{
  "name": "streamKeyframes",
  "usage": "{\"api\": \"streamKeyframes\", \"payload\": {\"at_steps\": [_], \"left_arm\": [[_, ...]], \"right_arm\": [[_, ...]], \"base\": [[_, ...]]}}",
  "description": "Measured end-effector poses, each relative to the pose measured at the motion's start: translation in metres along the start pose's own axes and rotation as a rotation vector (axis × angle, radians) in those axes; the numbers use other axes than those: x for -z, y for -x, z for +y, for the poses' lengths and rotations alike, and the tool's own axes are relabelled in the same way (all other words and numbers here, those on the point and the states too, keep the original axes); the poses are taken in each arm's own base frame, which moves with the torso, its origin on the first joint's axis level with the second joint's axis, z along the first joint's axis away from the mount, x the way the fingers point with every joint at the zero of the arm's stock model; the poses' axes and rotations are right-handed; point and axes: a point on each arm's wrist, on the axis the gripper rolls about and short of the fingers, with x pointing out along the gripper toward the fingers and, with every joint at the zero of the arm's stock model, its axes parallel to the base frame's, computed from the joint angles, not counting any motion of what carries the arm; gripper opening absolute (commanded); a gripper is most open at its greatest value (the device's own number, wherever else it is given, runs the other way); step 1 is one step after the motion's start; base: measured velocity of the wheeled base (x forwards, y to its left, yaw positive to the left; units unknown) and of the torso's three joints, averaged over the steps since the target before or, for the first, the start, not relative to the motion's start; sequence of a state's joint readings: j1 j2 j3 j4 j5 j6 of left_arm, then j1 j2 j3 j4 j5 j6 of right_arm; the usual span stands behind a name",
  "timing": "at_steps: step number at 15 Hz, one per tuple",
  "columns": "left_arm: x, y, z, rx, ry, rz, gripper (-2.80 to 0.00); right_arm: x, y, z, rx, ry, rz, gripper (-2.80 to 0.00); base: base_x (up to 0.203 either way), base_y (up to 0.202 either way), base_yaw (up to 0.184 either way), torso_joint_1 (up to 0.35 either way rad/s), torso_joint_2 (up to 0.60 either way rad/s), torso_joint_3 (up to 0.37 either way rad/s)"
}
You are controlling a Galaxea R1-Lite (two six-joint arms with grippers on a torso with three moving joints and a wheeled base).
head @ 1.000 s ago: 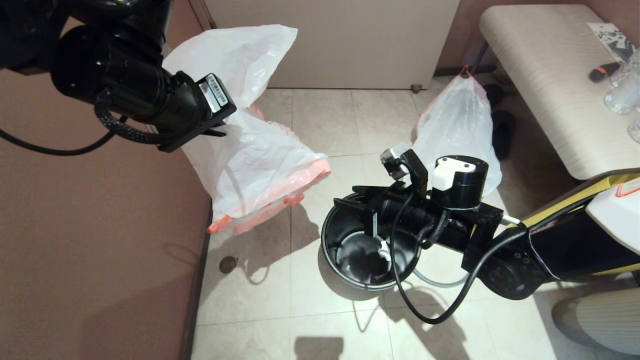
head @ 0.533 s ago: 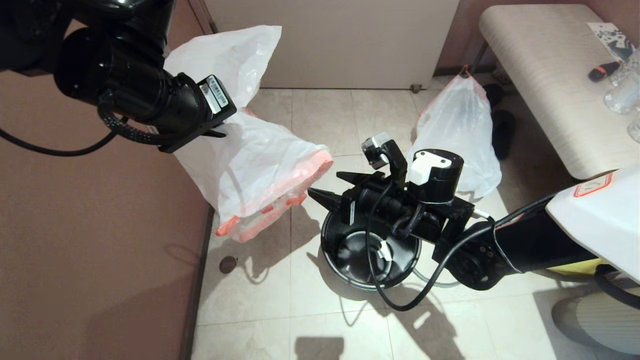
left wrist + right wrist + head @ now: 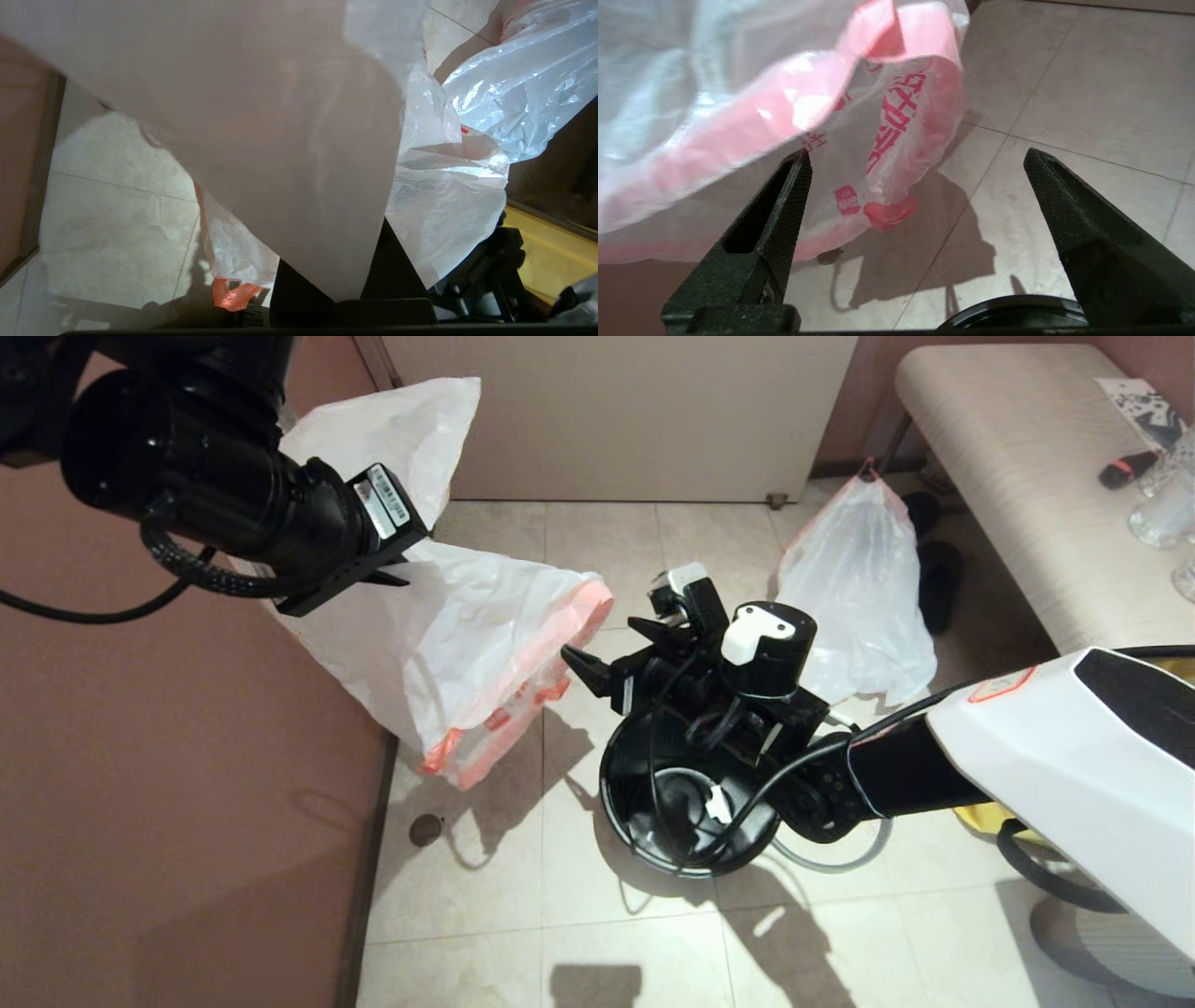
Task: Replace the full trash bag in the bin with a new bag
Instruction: Put the new garbage bag on the trash can
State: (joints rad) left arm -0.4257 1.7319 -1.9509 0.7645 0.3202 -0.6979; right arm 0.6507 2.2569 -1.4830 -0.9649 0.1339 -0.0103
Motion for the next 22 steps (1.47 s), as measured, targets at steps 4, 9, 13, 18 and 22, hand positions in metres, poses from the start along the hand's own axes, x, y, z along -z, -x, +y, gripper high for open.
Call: {"api": "streamKeyframes", "payload": {"at_steps": [4,9,13,18,22], "left_arm": [[-0.002,0.004,0.002,0.001,0.004,-0.008,-2.8],[0.007,0.007,0.005,-0.037,-0.008,0.058,-2.8],[0.018,0.005,0.005,-0.051,-0.039,0.155,-2.8],[0.014,-0.01,0.013,-0.1,-0.013,0.16,-2.8],[0.013,-0.015,0.016,-0.103,-0.005,0.172,-2.8]], "right_arm": [[0.001,-0.009,-0.012,0.071,0.055,-0.031,0.0],[-0.012,-0.021,-0.019,0.103,0.067,-0.079,0.0],[-0.025,-0.037,-0.02,0.123,0.069,-0.146,0.0],[-0.023,-0.038,-0.01,0.108,0.061,-0.141,-2.8],[-0.024,-0.032,0.005,0.066,-0.06,-0.1,-2.8]], "base": [[0.0,0.0,0.0,0.0,0.0,0.0],[0.0,0.0,0.0,0.0,0.0,0.0],[0.0,0.0,0.0,0.0,0.0,0.0],[0.0,0.0,0.0,0.0,0.0,0.0],[0.0,0.0,0.0,0.0,0.0,0.0]]}}
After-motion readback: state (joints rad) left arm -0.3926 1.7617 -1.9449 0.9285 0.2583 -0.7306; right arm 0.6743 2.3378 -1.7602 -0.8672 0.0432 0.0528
